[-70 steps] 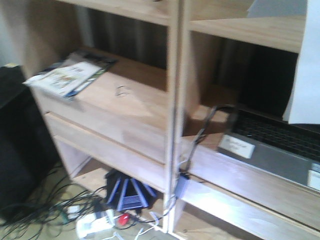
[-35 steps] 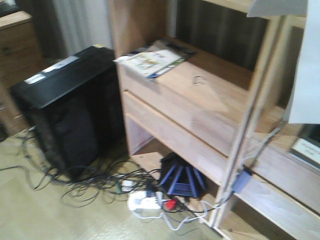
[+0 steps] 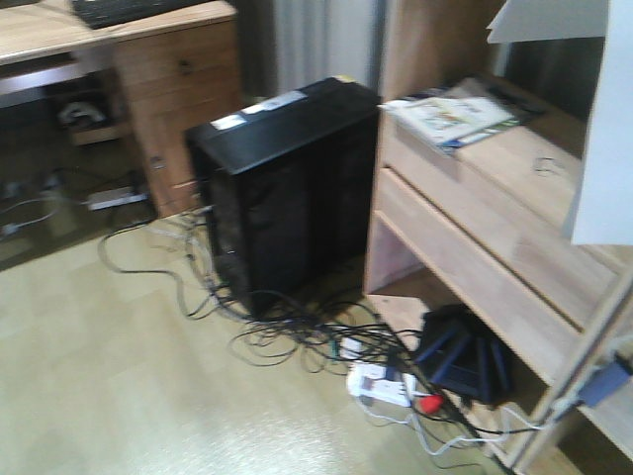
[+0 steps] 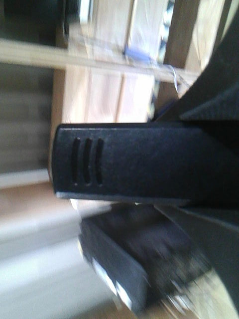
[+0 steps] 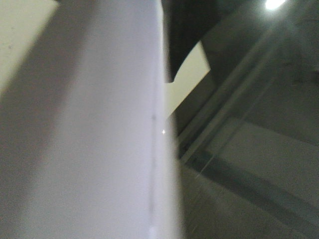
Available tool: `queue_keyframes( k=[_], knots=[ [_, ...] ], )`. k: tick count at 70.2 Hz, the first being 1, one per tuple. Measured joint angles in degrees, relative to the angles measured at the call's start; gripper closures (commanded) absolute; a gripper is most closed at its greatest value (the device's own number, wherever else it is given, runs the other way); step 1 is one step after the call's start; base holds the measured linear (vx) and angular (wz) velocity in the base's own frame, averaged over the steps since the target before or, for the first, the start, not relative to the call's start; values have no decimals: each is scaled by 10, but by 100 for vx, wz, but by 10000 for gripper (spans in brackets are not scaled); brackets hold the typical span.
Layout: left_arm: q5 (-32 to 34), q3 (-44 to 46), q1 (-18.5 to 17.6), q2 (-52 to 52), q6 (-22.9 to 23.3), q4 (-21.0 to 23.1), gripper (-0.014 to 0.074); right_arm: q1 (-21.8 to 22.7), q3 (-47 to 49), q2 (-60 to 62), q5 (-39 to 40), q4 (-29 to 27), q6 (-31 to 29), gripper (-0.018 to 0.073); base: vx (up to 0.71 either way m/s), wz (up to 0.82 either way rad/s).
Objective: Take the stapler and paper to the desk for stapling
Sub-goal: 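Drive the base away from the shelf holding stapler and paper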
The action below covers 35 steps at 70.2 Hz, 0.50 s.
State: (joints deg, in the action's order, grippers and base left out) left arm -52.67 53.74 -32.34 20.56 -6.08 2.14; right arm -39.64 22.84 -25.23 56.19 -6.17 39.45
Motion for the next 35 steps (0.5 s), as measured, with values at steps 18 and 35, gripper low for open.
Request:
queue_keyframes(
  k=[18,35],
  knots=[
    [0,0,0,0,0,0,603,0,0,0,0,0,0,565,-7,51],
    [0,0,0,0,0,0,603,0,0,0,0,0,0,565,-2,49]
  ],
)
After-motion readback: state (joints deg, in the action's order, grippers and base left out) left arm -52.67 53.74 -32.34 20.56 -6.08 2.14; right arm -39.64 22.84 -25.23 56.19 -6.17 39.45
